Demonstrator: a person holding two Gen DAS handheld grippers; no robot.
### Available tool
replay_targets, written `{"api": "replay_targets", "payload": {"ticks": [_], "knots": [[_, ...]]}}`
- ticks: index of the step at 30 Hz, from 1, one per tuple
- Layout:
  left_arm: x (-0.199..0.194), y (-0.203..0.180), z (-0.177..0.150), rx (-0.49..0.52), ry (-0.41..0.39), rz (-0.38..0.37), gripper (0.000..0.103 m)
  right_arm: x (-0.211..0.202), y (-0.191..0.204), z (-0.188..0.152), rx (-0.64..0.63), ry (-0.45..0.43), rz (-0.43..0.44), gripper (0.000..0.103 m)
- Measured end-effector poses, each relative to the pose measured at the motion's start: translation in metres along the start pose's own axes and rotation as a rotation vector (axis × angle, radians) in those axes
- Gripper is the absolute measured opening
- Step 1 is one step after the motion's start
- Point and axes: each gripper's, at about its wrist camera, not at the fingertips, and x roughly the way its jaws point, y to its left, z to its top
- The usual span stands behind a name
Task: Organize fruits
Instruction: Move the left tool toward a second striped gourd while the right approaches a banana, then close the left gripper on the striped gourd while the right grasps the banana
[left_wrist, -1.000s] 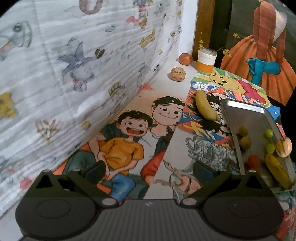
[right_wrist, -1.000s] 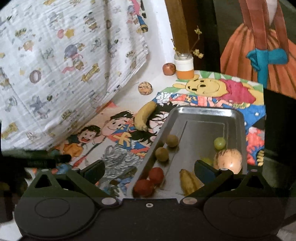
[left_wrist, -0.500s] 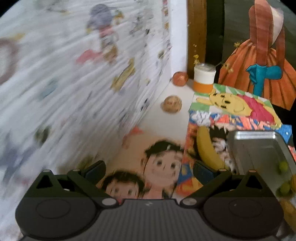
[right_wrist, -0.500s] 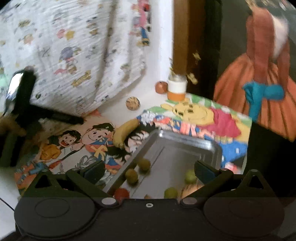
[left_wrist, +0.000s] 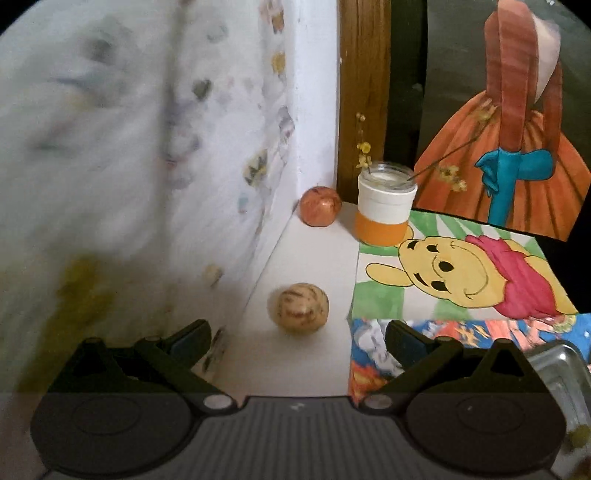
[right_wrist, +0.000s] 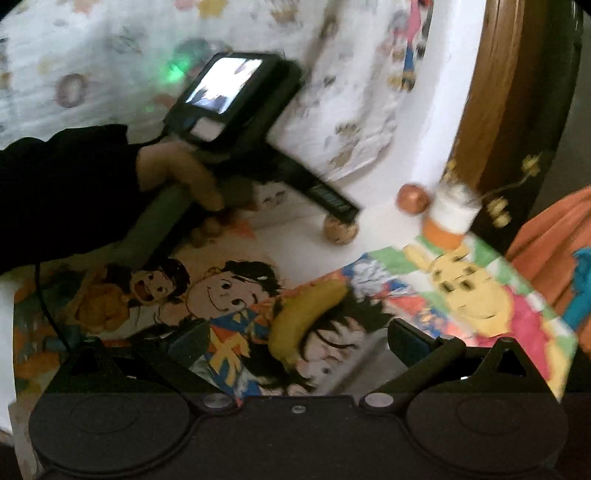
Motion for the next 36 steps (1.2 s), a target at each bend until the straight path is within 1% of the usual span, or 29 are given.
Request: {"api": "replay_targets", "payload": {"ticks": [4,7,10,11,14,15,18,19,24,26,29,31,32,34,36], "knots": [[0.038,0.008,0.007,-0.023,0.03,-0.054,0.102,0.043,-0.005,0.002,0.038,0.054,0.017,0.095],[0.058,0.008,0.007,-0.02,0.041,-0.09,0.1,0.072,-0.011,0.004,0.087,0.081,0.03,0.091],[0.075,0.005,0.005,0.012,0.065,-0.097,0.097,0.098,-0.019,0.003,0.153,0.112,0.046,0.087],[0.081,0.004,0.003,0.026,0.07,-0.092,0.096,0.104,-0.021,0.003,0.16,0.117,0.05,0.085],[0.094,0.0,-0.002,0.072,0.087,-0.067,0.088,0.123,-0.02,0.0,0.159,0.146,0.039,0.078],[0.098,0.0,-0.003,0.077,0.092,-0.062,0.084,0.126,-0.019,-0.001,0.162,0.147,0.041,0.076],[0.105,0.004,-0.003,0.058,0.099,-0.06,0.075,0.133,-0.017,-0.003,0.164,0.144,0.04,0.075],[0.107,0.005,-0.003,0.051,0.099,-0.063,0.073,0.135,-0.015,-0.004,0.162,0.142,0.038,0.075],[0.117,0.004,-0.003,0.044,0.113,-0.073,0.073,0.14,-0.011,-0.002,0.138,0.123,0.015,0.075],[0.122,0.004,-0.003,0.028,0.125,-0.06,0.073,0.14,-0.008,-0.001,0.125,0.115,0.012,0.07],[0.124,0.002,-0.003,0.021,0.113,-0.042,0.073,0.139,-0.01,-0.001,0.136,0.103,0.007,0.061],[0.126,0.002,-0.001,0.007,0.11,-0.037,0.072,0.139,-0.016,-0.002,0.158,0.087,0.005,0.047],[0.127,0.002,0.0,0.002,0.106,-0.03,0.069,0.139,-0.018,-0.002,0.165,0.084,0.008,0.047],[0.127,0.002,0.001,-0.007,0.096,-0.026,0.062,0.139,-0.021,-0.002,0.182,0.082,0.02,0.046],[0.128,0.002,0.002,-0.019,0.09,-0.032,0.058,0.139,-0.019,-0.002,0.177,0.079,0.017,0.046]]}}
